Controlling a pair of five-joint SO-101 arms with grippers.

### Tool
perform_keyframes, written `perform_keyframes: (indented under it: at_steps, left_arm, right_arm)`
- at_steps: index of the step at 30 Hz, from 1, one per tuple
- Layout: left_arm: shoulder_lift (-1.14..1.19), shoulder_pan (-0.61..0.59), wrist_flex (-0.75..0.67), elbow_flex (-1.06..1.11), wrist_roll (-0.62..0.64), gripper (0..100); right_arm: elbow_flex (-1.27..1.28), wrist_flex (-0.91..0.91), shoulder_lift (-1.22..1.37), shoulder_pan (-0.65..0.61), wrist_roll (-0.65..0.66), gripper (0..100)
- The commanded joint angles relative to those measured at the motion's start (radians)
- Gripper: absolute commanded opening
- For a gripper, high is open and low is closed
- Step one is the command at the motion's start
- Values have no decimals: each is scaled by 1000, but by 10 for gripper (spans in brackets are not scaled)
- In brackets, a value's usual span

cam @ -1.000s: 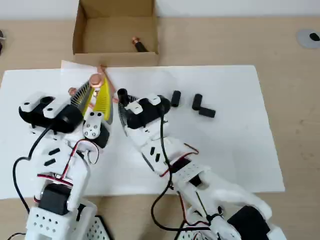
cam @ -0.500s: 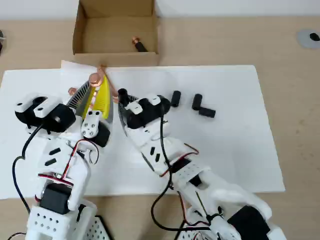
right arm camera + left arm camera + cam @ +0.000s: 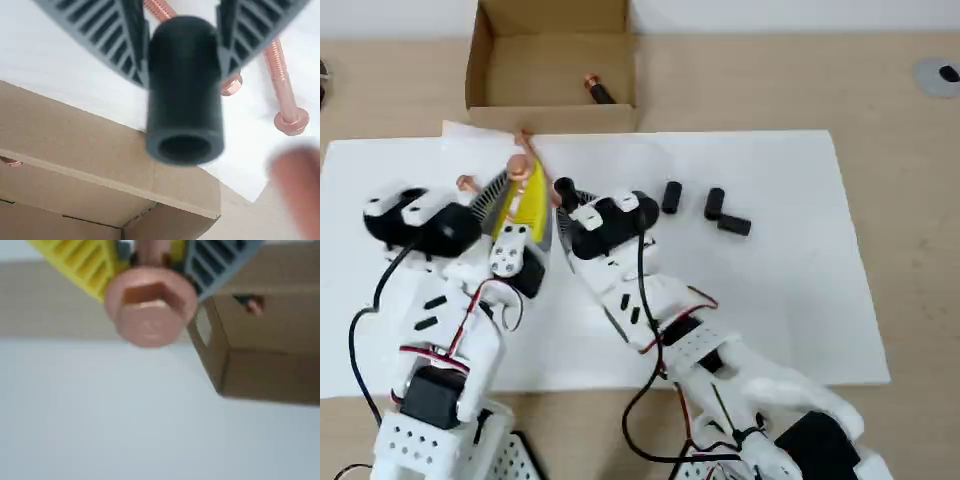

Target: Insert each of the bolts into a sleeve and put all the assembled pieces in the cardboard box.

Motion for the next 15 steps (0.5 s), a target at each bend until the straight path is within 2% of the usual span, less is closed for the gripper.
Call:
perform_keyframes:
  at_steps: [1,11,15]
  left_arm:
    - [-15,12,15,-34,14,9]
    - [-16,9,5,-28,8,9]
    - [-16,6,-71,-8,6,9]
  right_arm:
    - [-56,-5,-7,15,11,12]
    - [-50,-5,-8,15,11,12]
    - [-50,-5,-8,15,11,12]
